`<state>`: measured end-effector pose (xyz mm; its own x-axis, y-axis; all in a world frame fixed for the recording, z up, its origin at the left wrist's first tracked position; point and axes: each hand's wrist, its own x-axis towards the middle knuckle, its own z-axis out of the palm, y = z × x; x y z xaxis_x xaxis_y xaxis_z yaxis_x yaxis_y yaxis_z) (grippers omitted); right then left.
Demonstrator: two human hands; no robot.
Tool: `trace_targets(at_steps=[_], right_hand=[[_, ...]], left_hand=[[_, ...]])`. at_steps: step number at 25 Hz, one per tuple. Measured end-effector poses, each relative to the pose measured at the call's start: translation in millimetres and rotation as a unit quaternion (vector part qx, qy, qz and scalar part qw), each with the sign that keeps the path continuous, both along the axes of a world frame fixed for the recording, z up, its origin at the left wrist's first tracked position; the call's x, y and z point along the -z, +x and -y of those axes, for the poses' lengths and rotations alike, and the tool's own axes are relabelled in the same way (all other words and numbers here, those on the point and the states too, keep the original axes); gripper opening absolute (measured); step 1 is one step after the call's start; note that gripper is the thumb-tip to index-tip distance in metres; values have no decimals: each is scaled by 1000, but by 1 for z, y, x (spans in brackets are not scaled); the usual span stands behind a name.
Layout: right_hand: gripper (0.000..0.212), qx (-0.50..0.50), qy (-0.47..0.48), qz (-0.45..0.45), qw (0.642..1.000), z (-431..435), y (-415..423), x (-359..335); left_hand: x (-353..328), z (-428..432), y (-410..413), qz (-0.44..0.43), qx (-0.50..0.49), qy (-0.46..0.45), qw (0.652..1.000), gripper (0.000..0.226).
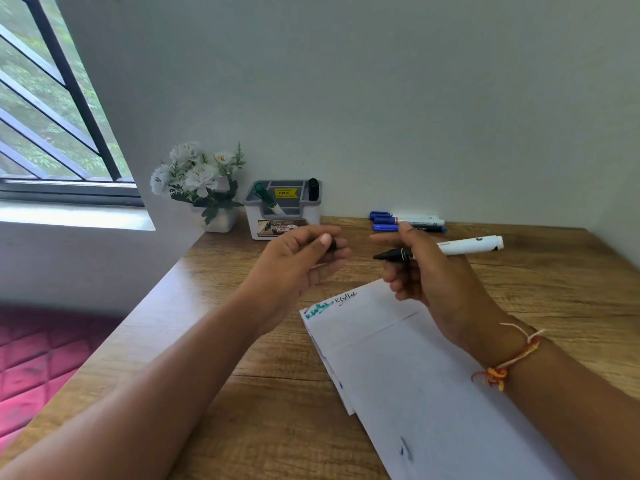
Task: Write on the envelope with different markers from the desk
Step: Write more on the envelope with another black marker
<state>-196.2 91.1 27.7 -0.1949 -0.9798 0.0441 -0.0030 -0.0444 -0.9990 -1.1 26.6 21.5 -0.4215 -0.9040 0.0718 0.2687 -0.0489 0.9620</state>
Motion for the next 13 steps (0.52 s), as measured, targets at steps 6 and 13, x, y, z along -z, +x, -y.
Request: trace_targets(at_steps=[6, 13], right_hand=[[2, 27, 22, -128, 991, 5, -1, 16], [7, 42, 51, -194, 979, 12, 2, 30]], left_hand=[[11, 13, 4, 231, -67, -107, 965, 19], [23, 17, 6, 555, 101, -305, 767, 50]])
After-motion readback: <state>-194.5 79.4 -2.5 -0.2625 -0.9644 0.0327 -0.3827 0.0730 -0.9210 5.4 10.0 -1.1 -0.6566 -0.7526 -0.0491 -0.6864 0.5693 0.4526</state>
